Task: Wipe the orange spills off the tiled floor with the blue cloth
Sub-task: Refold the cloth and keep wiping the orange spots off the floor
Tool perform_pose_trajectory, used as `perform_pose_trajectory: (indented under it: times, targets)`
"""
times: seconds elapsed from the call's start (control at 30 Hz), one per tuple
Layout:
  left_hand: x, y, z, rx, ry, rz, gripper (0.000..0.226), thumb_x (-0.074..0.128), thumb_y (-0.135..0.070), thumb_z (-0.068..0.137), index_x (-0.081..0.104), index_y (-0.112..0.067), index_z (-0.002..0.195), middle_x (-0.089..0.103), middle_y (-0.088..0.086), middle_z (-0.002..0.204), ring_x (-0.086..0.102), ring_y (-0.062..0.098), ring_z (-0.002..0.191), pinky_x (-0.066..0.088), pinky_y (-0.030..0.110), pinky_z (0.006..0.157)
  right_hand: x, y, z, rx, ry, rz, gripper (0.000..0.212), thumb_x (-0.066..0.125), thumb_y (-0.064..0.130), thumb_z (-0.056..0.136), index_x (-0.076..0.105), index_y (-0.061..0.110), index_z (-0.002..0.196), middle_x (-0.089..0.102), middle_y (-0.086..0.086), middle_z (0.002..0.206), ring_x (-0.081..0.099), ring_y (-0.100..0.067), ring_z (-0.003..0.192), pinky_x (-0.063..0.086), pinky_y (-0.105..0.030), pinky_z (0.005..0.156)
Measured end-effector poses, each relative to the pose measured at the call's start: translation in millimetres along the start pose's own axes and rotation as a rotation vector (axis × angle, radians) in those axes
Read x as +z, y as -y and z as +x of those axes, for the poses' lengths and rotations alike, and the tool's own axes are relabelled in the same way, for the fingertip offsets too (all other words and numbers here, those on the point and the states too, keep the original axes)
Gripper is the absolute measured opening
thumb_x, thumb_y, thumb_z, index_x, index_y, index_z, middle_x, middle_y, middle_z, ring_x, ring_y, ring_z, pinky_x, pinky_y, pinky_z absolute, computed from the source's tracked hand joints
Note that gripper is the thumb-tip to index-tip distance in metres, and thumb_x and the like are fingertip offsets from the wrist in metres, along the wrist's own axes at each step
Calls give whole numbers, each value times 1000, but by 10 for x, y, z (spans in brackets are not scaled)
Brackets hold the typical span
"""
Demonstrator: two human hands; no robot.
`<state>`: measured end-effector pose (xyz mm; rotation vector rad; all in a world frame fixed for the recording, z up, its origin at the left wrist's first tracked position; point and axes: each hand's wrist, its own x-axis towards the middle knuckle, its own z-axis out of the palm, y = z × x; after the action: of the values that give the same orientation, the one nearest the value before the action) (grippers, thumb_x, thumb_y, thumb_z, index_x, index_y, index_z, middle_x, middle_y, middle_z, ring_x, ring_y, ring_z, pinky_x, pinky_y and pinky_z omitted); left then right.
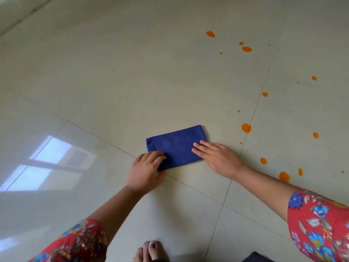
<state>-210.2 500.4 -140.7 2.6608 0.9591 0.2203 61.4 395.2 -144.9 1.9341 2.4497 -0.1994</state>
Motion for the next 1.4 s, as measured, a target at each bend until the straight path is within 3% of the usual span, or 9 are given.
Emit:
perform_pose_trajectory:
  times: [0.23,0.4,0.63,0.77,0.9,1.03,1.13,1.27,1.4]
  targets:
    - [-297,-64,361,-171,9,-205,21,65,-19,77,67,-21,98,70,-3,89,64,24,76,48,30,62,-274,149,-182,449,-258,643,27,59,5,87,72,20,106,70,4,81,58,-7,71,43,-25,71]
    - [-368,-565,791,46,200,-373,21,57,-17,86,65,-27,104,66,-13,95,58,13,84,47,29,73,-527,72,-902,770,-294,1152,29,53,-5,92,68,19,97,73,-4,94,60,-10,87,45,-26,83]
    - [-231,-1537,1249,507,212,-317,22,59,-17,81,67,-23,100,69,-9,91,62,17,79,44,26,66,-761,-18,-2114,813,-429,688,33,61,4,86,73,32,100,72,15,90,65,-7,84,48,-22,79]
    - [-112,-1801,1121,785,255,-228,18,70,-23,77,72,-23,94,71,-10,86,65,17,75,48,25,71,-784,-87,-2436,592,-9,399,23,57,22,83,76,27,94,72,21,95,64,-7,89,48,-27,86]
    - [122,-1694,780,672,538,-175,23,61,-45,87,70,-35,106,72,-14,95,65,12,89,47,24,80,-433,32,-2256,710,-44,379,25,52,35,93,73,30,105,73,13,96,65,-16,92,50,-34,82]
    - [210,-1573,916,488,457,-144,18,58,-35,92,70,-34,106,71,-14,104,65,13,94,39,19,75,52,409,-1788,695,-85,334,34,55,38,94,63,29,126,64,1,111,59,-23,93,48,-35,73]
    - [207,-1487,1126,402,431,-81,18,54,-36,94,67,-36,106,68,-17,105,64,11,96,40,21,72,263,584,-2056,687,-176,188,24,52,36,93,70,29,108,65,3,104,60,-23,85,45,-34,68]
    - [327,-1571,1312,389,403,-62,20,54,-32,94,64,-33,112,65,-14,114,61,14,103,47,27,76,381,270,-2685,1186,-219,77,36,42,38,95,64,18,75,59,-2,81,56,-29,72,43,-38,64]
    - [593,-1765,1213,353,295,-79,31,59,-23,91,61,-22,122,60,-3,127,55,24,116,45,35,91,485,-106,-2617,1765,-436,234,27,56,37,94,61,13,104,56,-11,120,51,-35,112,35,-50,101]
